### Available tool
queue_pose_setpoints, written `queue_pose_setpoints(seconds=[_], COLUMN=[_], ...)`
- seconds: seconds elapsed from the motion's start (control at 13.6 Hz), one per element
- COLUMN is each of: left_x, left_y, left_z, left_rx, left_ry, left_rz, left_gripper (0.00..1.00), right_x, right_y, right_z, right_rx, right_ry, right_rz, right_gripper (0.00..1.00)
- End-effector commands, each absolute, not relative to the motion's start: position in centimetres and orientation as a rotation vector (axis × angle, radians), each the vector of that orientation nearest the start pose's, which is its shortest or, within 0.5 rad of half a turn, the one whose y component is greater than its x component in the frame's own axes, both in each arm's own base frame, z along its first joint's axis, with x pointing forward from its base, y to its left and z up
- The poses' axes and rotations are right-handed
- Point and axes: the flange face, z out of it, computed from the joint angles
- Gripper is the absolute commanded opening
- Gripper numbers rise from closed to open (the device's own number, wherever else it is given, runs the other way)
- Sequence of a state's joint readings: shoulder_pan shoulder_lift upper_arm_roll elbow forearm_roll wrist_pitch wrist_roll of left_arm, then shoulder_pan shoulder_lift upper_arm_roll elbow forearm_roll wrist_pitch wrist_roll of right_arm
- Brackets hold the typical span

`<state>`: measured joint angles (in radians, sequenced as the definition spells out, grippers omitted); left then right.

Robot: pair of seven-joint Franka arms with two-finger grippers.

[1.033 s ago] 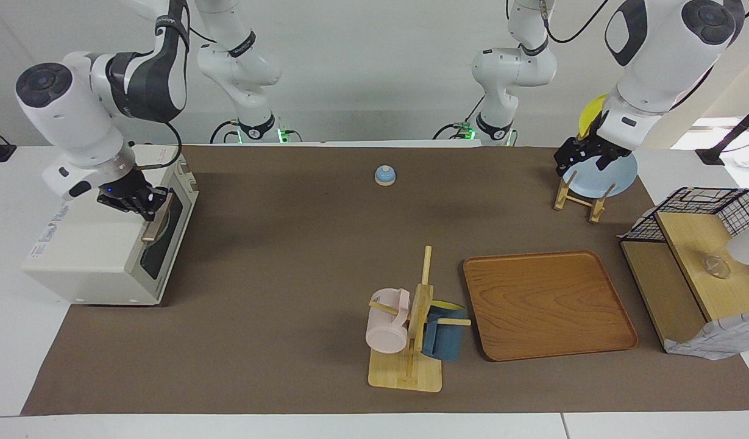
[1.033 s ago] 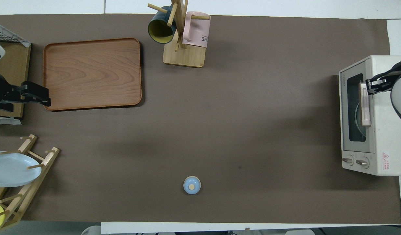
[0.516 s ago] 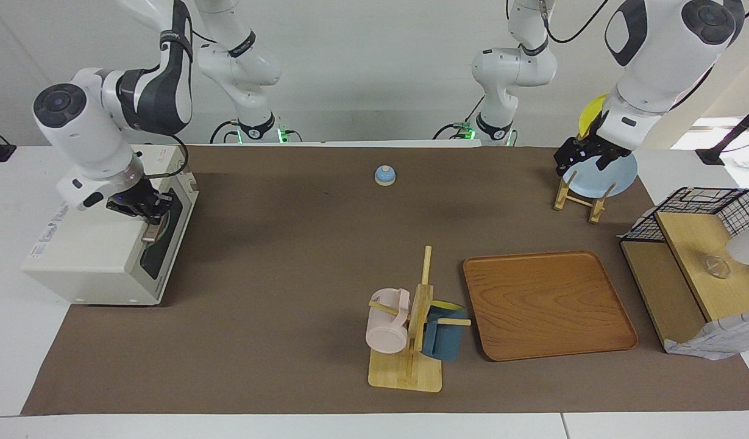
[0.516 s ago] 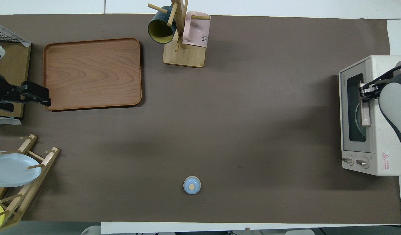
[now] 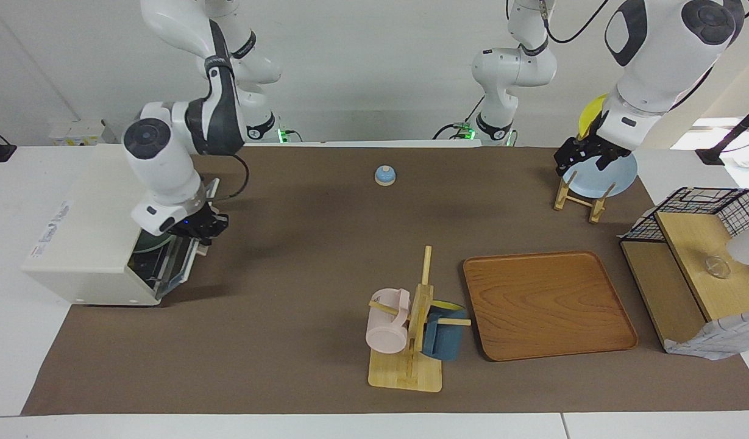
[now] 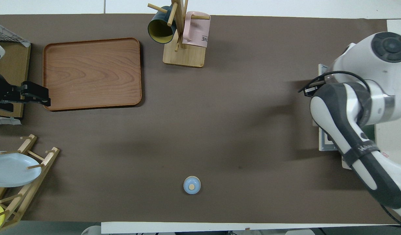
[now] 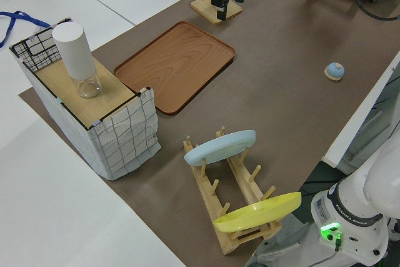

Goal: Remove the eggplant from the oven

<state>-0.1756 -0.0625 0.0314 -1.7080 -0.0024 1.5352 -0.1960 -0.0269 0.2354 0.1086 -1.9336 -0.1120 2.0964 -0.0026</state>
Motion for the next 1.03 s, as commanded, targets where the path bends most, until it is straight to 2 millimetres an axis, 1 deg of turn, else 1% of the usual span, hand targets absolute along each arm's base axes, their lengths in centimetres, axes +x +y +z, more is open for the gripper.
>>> queue_pose_setpoints(seconds=[0.0, 0.07, 0.15, 0.22, 0.3, 0.37, 0.44, 0.52, 0.59, 0.66, 0.74, 0.81, 0.89, 0.96], left_x=[51.9, 51.8, 51.9, 51.9, 51.9, 51.9, 51.9, 51.9, 51.9, 51.9, 51.9, 51.9, 51.9, 51.9], left_y=[-7.5, -7.5, -7.5, -7.5, -7.5, -7.5, -7.5, -7.5, -7.5, -7.5, -7.5, -7.5, -7.5, -7.5], left_z=[59.4, 59.4, 59.4, 59.4, 59.4, 59.4, 59.4, 59.4, 59.4, 59.4, 59.4, 59.4, 59.4, 59.4], left_rx=[-3.126, -3.126, -3.126, -3.126, -3.126, -3.126, -3.126, -3.126, -3.126, -3.126, -3.126, -3.126, -3.126, -3.126], left_ry=[-0.074, -0.074, -0.074, -0.074, -0.074, -0.074, -0.074, -0.074, -0.074, -0.074, -0.074, -0.074, -0.074, -0.074], left_rz=[0.178, 0.18, 0.178, 0.178, 0.178, 0.178, 0.178, 0.178, 0.178, 0.178, 0.178, 0.178, 0.178, 0.178], left_gripper=[1.0, 1.0, 1.0, 1.0, 1.0, 1.0, 1.0, 1.0, 1.0, 1.0, 1.0, 1.0, 1.0, 1.0], right_x=[60.8, 60.9, 60.8, 60.9, 60.7, 59.8, 58.9, 58.0, 57.6, 57.5, 57.4, 56.7, 56.4, 56.3], right_y=[5.3, 5.9, 8.9, 10.3, 10.3, 9.5, 8.6, 7.0, 5.4, 3.0, 1.2, 1.1, 0.6, 0.2], right_z=[33.0, 33.3, 33.8, 34.8, 36.2, 38.0, 39.4, 40.4, 40.6, 39.9, 39.2, 38.6, 38.2, 38.3], right_rx=[-3.21, -3.2, -3.189, -3.183, -3.188, -3.202, -3.214, -3.228, -3.238, -3.239, -3.234, -3.242, -3.28, -3.314], right_ry=[-0.165, -0.147, -0.173, -0.144, -0.096, -0.051, -0.009, 0.032, 0.064, 0.108, 0.145, 0.126, 0.045, -0.027], right_rz=[0.102, 0.105, 0.088, 0.066, 0.054, 0.108, 0.18, 0.243, 0.282, 0.283, 0.24, 0.232, 0.247, 0.261], right_gripper=[0.0, 0.0, 0.08, 0.26, 0.45, 0.52, 0.52, 0.53, 0.54, 0.54, 0.53, 0.53, 0.53, 0.53])
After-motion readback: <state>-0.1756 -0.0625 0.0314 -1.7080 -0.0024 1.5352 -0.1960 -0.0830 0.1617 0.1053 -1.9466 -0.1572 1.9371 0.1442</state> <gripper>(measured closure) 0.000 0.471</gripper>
